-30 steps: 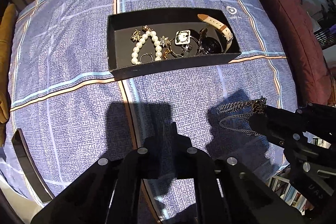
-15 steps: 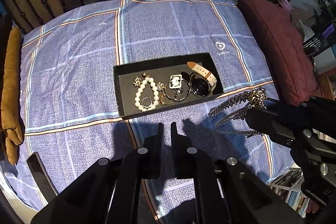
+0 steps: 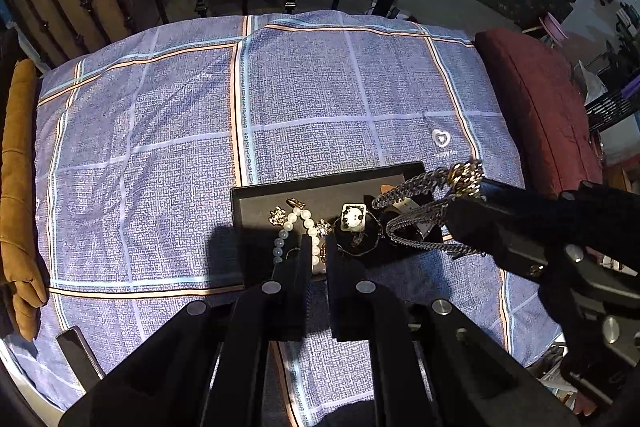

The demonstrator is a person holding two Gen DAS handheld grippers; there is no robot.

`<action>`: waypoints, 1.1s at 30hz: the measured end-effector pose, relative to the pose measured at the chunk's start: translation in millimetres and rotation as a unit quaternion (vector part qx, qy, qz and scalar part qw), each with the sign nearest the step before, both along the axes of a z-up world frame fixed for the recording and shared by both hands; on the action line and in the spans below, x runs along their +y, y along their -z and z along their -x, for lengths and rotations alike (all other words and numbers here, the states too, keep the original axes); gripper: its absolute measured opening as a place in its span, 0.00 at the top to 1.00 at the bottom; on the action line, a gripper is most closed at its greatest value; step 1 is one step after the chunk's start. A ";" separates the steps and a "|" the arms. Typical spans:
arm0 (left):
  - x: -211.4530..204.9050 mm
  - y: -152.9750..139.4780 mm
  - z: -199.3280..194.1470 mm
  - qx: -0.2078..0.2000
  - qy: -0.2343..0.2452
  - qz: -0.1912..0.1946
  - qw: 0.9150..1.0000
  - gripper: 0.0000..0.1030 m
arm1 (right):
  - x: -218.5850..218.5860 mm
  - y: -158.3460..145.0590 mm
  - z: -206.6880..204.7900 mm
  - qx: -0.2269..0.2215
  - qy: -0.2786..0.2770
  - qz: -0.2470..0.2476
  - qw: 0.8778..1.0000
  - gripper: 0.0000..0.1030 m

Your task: Organize jewelry

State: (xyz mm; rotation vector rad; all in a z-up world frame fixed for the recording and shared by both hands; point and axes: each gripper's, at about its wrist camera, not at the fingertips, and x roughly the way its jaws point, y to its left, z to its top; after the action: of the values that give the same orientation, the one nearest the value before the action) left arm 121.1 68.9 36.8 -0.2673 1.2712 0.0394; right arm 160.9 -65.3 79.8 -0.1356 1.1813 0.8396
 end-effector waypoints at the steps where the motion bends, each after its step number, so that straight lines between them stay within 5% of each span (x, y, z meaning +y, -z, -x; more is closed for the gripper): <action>1: 2.5 4.1 -2.9 0.005 -0.002 0.000 1.000 0.94 | 3.2 6.3 -3.8 0.006 -0.001 0.005 1.000 0.87; 12: 23.7 44.9 -18.9 0.051 -0.021 0.004 0.998 0.94 | 16.9 57.7 -33.8 0.057 0.011 0.056 0.997 0.87; 14: 25.1 49.3 -20.1 0.060 -0.023 0.002 0.998 0.84 | 11.3 65.4 -37.7 0.066 0.024 0.068 0.995 0.84; 15: 25.7 51.5 -20.4 0.063 -0.026 0.001 0.998 0.70 | 7.5 69.1 -39.1 0.069 0.034 0.078 0.994 0.72; 16: 26.0 53.3 -20.3 0.067 -0.029 -0.001 0.997 0.55 | 2.6 73.7 -40.2 0.072 0.047 0.091 0.992 0.46; 18: 25.2 57.3 -19.6 0.075 -0.033 -0.010 0.997 0.42 | -6.4 80.3 -41.7 0.075 0.073 0.115 0.988 0.20; 22: 18.7 63.6 -17.6 0.090 -0.024 -0.025 0.995 0.22 | -22.6 92.2 -43.7 0.080 0.116 0.165 0.976 0.20; 27: 10.4 64.7 -13.8 0.103 -0.013 -0.062 0.993 0.11 | -39.9 92.7 -52.9 0.081 0.178 0.218 0.956 0.09; 33: 5.1 60.0 -16.0 0.102 -0.009 -0.076 0.992 0.11 | -43.4 106.6 -63.1 0.155 0.198 0.256 0.933 0.08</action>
State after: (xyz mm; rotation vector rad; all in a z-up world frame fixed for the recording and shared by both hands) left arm 137.1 74.0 -23.2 -0.1448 1.4611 0.1823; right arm 224.0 -108.7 -26.8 -0.1849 1.6430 0.1834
